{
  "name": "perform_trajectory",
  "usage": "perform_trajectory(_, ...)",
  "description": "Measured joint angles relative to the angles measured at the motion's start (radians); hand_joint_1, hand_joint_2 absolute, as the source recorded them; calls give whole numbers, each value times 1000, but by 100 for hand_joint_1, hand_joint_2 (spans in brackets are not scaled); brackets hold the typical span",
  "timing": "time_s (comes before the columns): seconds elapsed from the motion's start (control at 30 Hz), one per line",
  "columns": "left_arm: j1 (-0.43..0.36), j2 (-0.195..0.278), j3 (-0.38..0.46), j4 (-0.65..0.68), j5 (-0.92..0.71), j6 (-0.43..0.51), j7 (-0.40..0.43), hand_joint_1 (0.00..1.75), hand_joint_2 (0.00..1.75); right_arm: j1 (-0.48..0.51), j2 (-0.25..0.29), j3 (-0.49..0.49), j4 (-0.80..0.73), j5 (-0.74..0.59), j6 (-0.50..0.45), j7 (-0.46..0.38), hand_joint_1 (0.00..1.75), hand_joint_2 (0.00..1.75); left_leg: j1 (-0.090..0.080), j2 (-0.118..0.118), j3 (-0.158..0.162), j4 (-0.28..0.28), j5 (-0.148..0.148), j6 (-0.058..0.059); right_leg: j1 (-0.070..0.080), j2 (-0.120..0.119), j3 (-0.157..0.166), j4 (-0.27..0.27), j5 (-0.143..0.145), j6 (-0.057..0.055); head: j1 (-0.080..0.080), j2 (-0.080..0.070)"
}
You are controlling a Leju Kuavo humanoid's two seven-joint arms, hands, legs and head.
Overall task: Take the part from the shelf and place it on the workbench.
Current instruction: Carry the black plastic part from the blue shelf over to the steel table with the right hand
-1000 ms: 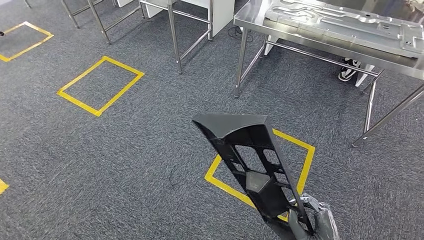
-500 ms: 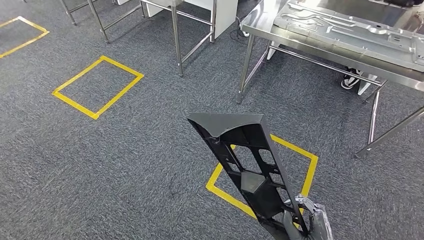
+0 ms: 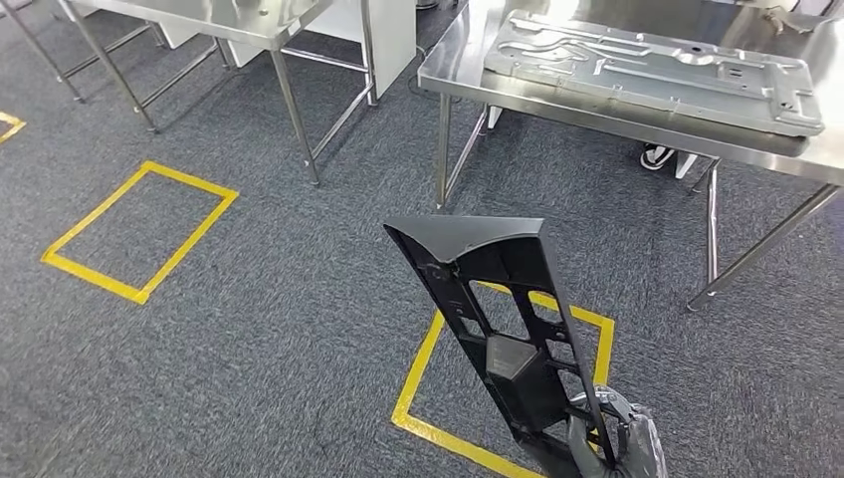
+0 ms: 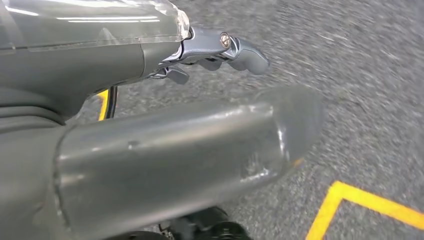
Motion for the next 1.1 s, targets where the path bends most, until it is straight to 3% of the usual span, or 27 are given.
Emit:
perform_trajectory(0.1,11,1,8,1,0,1,3,0,0,0,0,1,0,0,0,0,175,175,1,-55,-32,-129,255,10,-2,33,31,7,-39,15,0,0)
perform_trajectory(0.13,13,1,11,2,1,1,4,0,0,0,0,1,0,-1,0,0,175,175,0,-64,-34,-146,310,18,-3,45,33,8,-49,22,0,0)
perform_trajectory(0.17,12,1,14,2,1,1,4,0,0,0,0,2,0,-1,0,0,175,175,-2,-60,-32,-149,322,28,-4,56,35,6,-56,29,0,0)
perform_trajectory(0.2,8,0,15,2,2,0,4,0,0,1,1,2,-1,0,0,0,175,175,-2,-49,-26,-152,321,38,-6,62,37,1,-62,35,0,0)
perform_trajectory(0.23,4,0,16,2,2,0,3,0,0,2,1,2,-1,0,0,0,175,175,-1,-40,-20,-159,318,46,-6,48,38,3,-68,40,0,0)
perform_trajectory(0.3,-1,-2,19,2,2,-3,3,0,0,0,3,2,-2,1,0,-1,175,175,1,-19,-1,-177,311,60,-5,-12,11,62,-97,51,0,0)
perform_trajectory(0.33,0,-2,21,2,2,-4,3,0,0,-1,3,3,-2,2,0,-1,175,175,1,-8,9,-182,305,65,-5,-46,-24,121,-118,55,0,0)
perform_trajectory(0.4,4,-2,27,2,1,-6,6,0,0,-1,4,4,-2,5,1,-1,175,175,0,17,28,-185,289,70,-8,-72,-108,239,-143,61,0,0)
perform_trajectory(0.43,5,-2,29,2,1,-6,7,0,0,1,4,5,-2,7,1,0,175,175,-1,29,38,-185,280,70,-8,-75,-135,262,-132,63,0,0)
perform_trajectory(0.47,5,-3,32,2,0,-6,7,0,0,3,4,5,-2,9,1,0,175,175,-1,41,49,-185,272,69,-9,-78,-144,248,-100,62,0,0)
perform_trajectory(0.5,5,-3,35,2,0,-6,7,0,0,4,4,6,-2,10,1,0,175,175,-1,52,61,-185,263,68,-7,-88,-133,199,-54,59,0,0)
perform_trajectory(0.57,5,-5,39,2,0,-6,7,0,0,3,4,6,-2,12,1,1,175,175,-4,72,83,-185,245,61,3,-134,-92,74,21,47,0,0)
perform_trajectory(0.63,5,-6,40,2,-2,-6,8,0,0,1,4,6,-2,14,1,1,175,175,-9,90,97,-188,232,51,14,-162,-71,14,38,36,0,0)
perform_trajectory(0.7,3,-6,41,2,-5,-6,8,0,0,3,5,6,-3,16,0,2,175,175,-12,114,110,-195,224,40,13,-139,-68,7,36,29,0,0)
perform_trajectory(0.73,2,-7,41,2,-8,-6,8,0,0,5,5,7,-3,17,0,3,175,175,-12,112,115,-193,219,34,10,-126,-65,2,38,25,0,0)
perform_trajectory(0.8,0,-8,41,2,-12,-6,10,0,0,7,4,8,-3,20,0,4,175,175,-10,71,101,-145,185,21,2,-101,-57,-9,43,17,0,0)
perform_trajectory(0.87,4,-9,43,2,-17,-8,12,0,0,5,2,9,-3,28,-4,7,175,175,-7,23,43,-26,126,14,0,-81,-56,-11,43,9,0,0)
perform_trajectory(0.93,9,-9,46,2,-21,-13,15,0,0,7,1,11,-3,45,-14,11,175,175,-6,11,-13,67,105,12,0,-62,-54,-9,39,5,0,0)
perform_trajectory(0.97,10,-9,47,2,-23,-16,15,0,0,9,1,12,-3,53,-19,12,175,175,-6,9,-20,65,124,12,0,-54,-51,-8,36,6,0,0)
perform_trajectory(1.0,11,-10,48,2,-26,-18,16,0,0,10,1,13,-3,61,-23,13,175,175,-5,8,-8,26,160,14,0,-47,-47,-6,31,8,0,0)
perform_trajectory(1.03,10,-10,48,2,-28,-19,16,0,0,11,1,15,-3,66,-26,13,175,175,-5,7,16,-37,200,17,0,-43,-43,-4,26,10,0,0)
perform_trajectory(1.1,8,-10,49,2,-32,-21,17,0,0,11,1,18,-3,72,-32,14,175,175,-8,4,63,-149,240,29,3,-38,-35,-1,14,21,0,0)
